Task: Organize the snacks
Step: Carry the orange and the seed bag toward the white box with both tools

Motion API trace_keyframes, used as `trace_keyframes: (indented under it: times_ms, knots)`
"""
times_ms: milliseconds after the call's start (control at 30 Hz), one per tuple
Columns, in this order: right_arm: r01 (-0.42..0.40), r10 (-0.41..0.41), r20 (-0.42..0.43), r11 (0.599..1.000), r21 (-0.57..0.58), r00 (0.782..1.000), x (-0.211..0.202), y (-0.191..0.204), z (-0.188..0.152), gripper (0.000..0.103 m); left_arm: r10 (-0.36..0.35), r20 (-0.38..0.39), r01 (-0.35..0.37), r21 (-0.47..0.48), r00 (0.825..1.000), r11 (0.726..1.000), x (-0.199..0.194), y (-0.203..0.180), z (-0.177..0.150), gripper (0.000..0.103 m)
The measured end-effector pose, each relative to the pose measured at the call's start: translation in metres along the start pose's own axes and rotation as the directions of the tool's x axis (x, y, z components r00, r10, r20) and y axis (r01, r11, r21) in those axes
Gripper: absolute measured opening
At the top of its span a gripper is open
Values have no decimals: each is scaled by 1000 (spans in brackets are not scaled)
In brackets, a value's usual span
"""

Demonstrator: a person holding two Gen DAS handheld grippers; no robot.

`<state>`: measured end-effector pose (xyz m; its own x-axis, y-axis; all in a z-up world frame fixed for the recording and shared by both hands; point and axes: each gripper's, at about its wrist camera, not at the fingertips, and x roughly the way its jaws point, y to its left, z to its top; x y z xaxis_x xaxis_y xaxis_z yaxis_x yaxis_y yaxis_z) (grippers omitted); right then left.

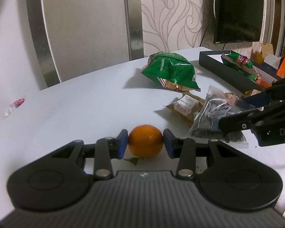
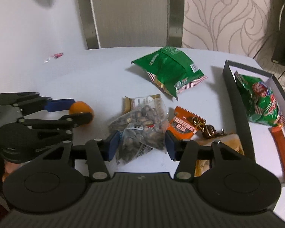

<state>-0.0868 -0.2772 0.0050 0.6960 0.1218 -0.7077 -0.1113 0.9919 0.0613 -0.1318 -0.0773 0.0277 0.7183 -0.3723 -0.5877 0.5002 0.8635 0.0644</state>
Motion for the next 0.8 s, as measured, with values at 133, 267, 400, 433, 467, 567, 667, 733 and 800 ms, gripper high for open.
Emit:
trace_keyframes:
  times_ms: [133,267,400,433,467,567,667,733,800]
  knots:
    - [-4,3,9,1000,14,1000,-6,-2,-2,52,12,-2,-12,-7,1000,1000,3,-3,3,44]
    - [-5,5,29,1000,25,1000,-15,-6,-1,51,15,4,-15,1,1000,1000,0,-9,7,44]
    - [-8,6,60,999,41,998,-28,-9,1,51,13,24,-13,10,1000,1000,-5,-17,14,44]
    - [-11,8,63,999,41,998,-31,-9,2,51,11,30,-11,14,1000,1000,-7,-19,16,44]
    - [-13,10,72,999,44,997,-34,-10,3,51,13,35,-14,19,999,1000,-8,-22,19,44]
    - [-13,8,97,999,49,995,-45,-11,6,51,17,48,-18,27,999,999,-10,-29,24,44]
    - [-10,2,120,998,60,993,-56,-16,9,51,20,64,-22,34,998,999,-12,-36,30,44]
    - [-7,-3,133,997,72,991,-63,-21,10,51,18,74,-20,38,997,999,-13,-42,35,44]
    - [-4,-8,141,996,84,990,-69,-27,10,51,10,80,-14,43,997,999,-12,-49,39,44]
